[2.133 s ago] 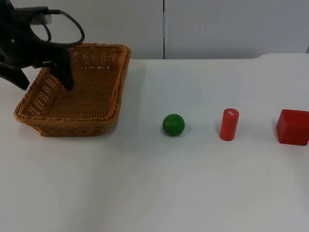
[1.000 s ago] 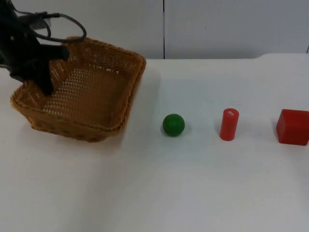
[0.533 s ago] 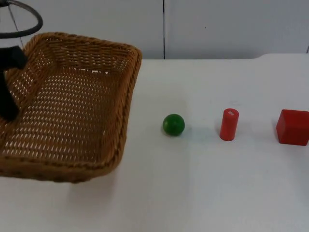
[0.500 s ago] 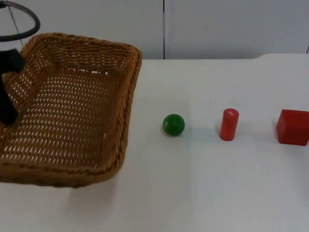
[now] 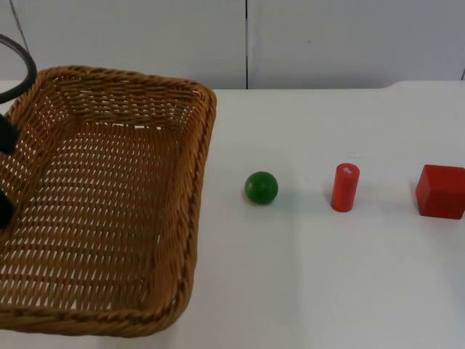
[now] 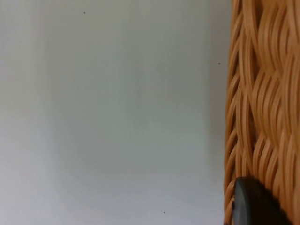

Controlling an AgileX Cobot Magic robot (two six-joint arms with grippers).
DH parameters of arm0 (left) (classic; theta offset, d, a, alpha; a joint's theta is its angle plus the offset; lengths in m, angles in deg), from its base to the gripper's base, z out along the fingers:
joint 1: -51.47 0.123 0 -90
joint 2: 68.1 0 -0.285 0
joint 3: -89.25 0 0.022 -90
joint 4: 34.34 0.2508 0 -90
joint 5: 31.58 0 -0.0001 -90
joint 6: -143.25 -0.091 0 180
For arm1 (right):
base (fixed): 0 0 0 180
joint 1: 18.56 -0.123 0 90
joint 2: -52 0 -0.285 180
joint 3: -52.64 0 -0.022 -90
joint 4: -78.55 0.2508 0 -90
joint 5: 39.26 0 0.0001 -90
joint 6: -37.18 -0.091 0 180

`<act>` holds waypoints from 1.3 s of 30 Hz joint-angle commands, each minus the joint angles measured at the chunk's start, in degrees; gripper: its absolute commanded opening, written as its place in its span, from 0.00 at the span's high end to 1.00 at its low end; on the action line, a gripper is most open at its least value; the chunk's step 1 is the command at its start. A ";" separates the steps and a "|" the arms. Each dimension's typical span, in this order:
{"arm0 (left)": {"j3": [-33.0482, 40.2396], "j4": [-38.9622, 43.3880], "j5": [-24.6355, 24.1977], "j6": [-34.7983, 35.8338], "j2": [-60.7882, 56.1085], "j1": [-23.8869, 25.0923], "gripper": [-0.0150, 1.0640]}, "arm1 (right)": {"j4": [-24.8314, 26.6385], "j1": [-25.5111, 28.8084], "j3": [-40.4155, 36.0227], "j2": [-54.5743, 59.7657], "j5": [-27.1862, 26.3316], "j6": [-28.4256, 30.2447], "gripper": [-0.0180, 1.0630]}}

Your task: Pick up the basket with the left hand and place the object to the left of the red cylinder into the basket with the right hand.

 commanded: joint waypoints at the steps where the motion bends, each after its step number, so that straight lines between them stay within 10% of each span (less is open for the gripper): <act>1: 0.07 -1.75 0.62 -0.42 -0.56 0.19 0.99 | 0.30 0.39 0.42 0.04 -0.61 0.46 0.01; 16: 0.07 -2.15 -0.78 -0.88 -0.55 0.19 0.99 | 0.20 0.39 3.06 2.37 -0.07 4.83 0.01; 23: 0.07 -2.57 -0.90 -0.88 -0.55 0.19 0.99 | 14.86 -0.35 11.56 14.45 1.76 22.12 0.01; 39: 0.07 -2.55 -0.78 -0.88 -0.55 0.19 0.99 | 7.24 -24.51 41.33 49.72 -2.92 35.16 0.05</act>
